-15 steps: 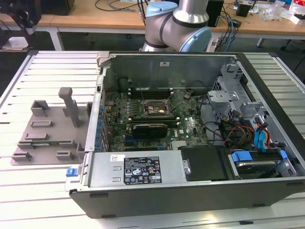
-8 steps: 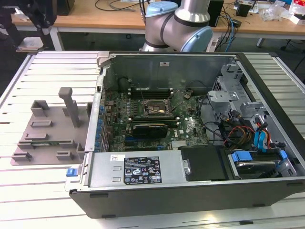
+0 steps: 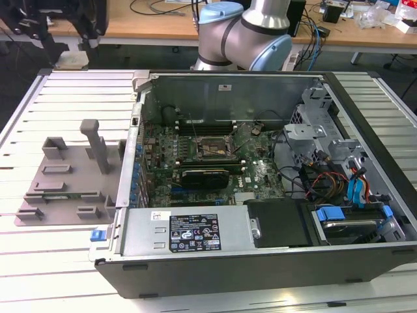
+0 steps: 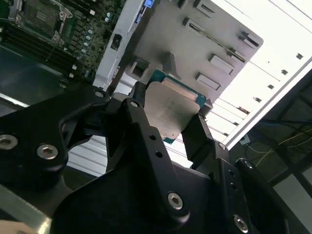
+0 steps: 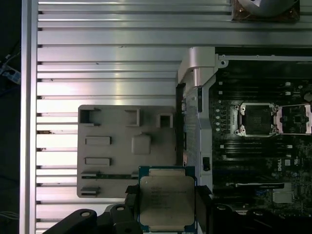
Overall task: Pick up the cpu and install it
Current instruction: 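Pick up the cpu and move it towards the insertion slot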
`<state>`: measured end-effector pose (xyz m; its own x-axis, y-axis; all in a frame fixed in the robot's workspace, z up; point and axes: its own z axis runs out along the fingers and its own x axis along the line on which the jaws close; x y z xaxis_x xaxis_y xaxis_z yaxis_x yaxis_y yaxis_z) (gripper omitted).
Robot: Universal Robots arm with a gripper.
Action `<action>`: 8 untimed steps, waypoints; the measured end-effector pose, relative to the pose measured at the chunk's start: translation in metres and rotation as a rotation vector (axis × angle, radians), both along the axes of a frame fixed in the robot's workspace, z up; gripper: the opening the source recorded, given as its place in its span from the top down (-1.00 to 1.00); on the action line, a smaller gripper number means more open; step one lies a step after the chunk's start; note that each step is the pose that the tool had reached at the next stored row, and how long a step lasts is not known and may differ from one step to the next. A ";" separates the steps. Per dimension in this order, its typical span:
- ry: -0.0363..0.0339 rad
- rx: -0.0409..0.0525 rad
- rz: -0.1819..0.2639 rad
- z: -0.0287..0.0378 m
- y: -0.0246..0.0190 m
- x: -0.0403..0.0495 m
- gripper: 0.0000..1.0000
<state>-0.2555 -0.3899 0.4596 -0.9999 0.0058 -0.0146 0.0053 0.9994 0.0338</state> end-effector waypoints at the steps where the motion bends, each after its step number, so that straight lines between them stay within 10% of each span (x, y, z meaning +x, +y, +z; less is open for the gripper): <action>1: 0.0001 0.0000 0.000 0.0000 0.0000 0.0055 -0.09; 8: 0.0006 -0.0001 0.000 0.0000 0.0000 0.0399 -0.09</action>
